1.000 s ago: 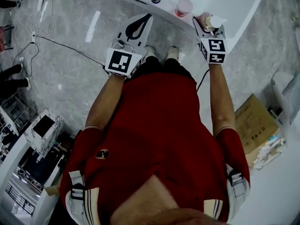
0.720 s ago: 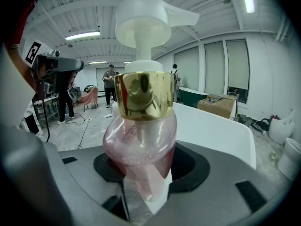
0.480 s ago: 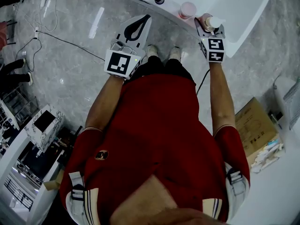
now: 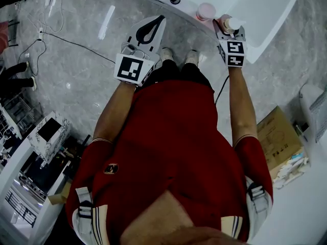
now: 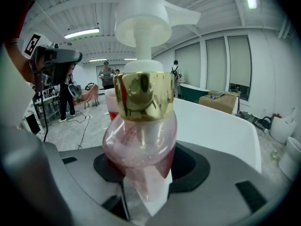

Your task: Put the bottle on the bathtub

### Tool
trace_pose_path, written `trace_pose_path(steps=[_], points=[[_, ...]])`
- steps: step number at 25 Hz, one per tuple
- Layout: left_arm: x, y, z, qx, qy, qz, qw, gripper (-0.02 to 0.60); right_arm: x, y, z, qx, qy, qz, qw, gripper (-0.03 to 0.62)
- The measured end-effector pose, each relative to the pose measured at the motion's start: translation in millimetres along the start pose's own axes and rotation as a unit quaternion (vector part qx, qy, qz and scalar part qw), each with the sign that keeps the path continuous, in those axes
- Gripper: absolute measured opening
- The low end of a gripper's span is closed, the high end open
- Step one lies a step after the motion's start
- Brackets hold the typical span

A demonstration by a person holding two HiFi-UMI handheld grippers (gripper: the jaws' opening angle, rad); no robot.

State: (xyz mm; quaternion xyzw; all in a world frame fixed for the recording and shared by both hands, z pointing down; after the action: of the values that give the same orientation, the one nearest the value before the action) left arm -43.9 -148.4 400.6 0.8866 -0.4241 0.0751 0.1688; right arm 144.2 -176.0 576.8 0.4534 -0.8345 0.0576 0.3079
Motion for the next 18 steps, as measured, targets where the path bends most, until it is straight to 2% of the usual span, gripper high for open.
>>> trace_pose_path(steps=[18], points=[[-3.1, 5.2, 0.2, 0.000, 0.005, 0.004, 1.0000, 0.008, 8.3, 7.5, -7.6, -0.006, 0.004, 0.003, 1.000, 0.224]])
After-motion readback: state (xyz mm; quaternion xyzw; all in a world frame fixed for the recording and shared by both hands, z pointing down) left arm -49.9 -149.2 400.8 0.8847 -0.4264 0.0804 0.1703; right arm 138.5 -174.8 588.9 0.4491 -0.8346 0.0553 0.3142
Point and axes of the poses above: the fingertips, and each gripper's own axes: x forward along the fingers, y to its left, z out of its top, the point moved 1 cm from there along -x, backward along the fingers, and after that the axes turned 14 degrees about -x, right-handed, at the moved point
